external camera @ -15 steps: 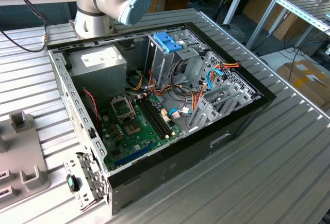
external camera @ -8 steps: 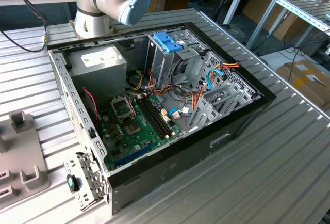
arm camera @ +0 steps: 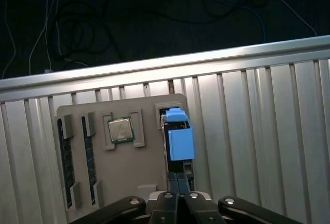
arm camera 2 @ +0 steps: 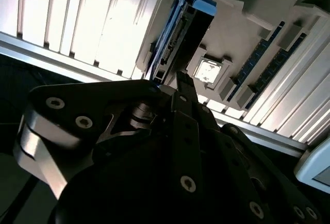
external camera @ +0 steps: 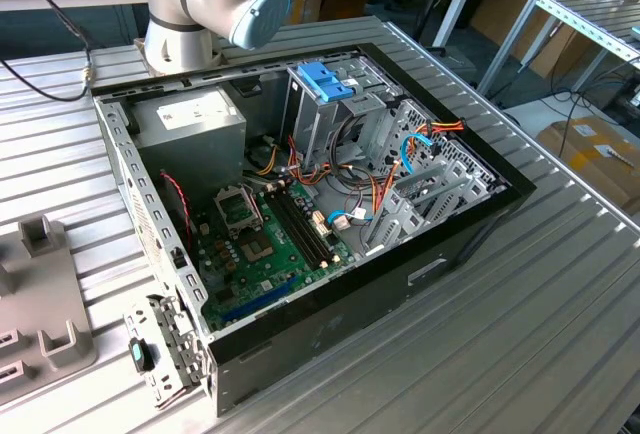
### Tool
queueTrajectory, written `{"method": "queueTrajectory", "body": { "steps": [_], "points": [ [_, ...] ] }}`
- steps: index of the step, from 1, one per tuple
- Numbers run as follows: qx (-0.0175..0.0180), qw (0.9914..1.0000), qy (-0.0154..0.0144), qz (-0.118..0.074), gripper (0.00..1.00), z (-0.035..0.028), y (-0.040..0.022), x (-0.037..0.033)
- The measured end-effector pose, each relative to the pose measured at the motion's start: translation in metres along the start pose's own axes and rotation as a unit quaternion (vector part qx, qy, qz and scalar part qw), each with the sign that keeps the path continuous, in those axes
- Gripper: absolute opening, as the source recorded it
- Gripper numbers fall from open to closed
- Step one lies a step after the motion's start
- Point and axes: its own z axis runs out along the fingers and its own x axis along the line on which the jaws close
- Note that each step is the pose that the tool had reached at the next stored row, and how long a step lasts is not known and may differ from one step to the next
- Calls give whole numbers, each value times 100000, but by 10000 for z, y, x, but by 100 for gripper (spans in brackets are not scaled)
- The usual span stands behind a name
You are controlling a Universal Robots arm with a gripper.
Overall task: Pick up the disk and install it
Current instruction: 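Pick up the disk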
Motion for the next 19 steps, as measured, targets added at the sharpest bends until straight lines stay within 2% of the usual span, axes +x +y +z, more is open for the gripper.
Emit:
{"method": "queueTrajectory", "body": {
  "steps": [3, 16, 17, 18, 19],
  "points": [
    [52, 99967, -245, -2564, 11, 17, 0, 0],
    [45, 99966, -318, -2573, 11, 23, -16, -2],
    [47, 99966, -321, -2572, 11, 23, -16, -2],
    [45, 99966, -319, -2572, 17, 23, -16, -2],
    [45, 99966, -321, -2572, 17, 23, -16, -2]
  ]
}}
